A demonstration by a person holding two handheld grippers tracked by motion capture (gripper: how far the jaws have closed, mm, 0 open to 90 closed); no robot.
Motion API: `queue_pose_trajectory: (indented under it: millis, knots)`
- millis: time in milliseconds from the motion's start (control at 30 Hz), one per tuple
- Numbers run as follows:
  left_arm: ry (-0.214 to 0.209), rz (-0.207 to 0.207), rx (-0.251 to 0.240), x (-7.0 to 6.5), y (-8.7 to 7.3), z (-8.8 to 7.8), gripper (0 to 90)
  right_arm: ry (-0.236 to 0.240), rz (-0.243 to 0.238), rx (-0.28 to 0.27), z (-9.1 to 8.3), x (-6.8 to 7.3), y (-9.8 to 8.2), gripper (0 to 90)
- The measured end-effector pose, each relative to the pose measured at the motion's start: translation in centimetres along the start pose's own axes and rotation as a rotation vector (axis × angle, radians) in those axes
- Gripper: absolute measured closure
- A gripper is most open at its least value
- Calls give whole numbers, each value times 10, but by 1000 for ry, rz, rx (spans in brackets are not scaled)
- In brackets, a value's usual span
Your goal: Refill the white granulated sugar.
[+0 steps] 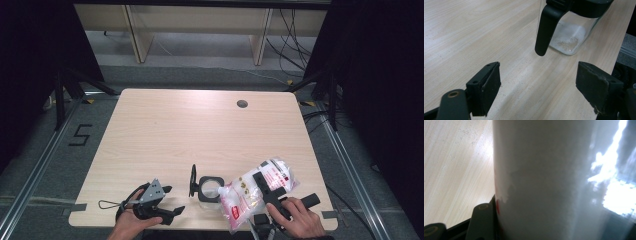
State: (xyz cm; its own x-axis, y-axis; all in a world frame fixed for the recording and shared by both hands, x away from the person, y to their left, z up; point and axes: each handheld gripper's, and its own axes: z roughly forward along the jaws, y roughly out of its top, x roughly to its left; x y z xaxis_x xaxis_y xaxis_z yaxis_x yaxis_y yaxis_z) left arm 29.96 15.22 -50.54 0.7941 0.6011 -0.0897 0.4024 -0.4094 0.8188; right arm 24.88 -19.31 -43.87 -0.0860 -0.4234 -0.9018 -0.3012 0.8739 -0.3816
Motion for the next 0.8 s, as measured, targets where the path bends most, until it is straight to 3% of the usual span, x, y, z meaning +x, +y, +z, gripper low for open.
queue_pose_trajectory:
  millis: [167,267,367,800]
  knots:
    - [-2,5,1,0,0,0,193,-3,-2,3,0,0,0,431]
    - [0,-9,0,0,0,0,193,5,23,19,-1,2,-1,431]
    - [-2,5,0,0,0,0,194,0,19,15,-1,1,0,431]
    - [-1,-2,1,0,0,0,193,6,23,12,0,3,-1,433]
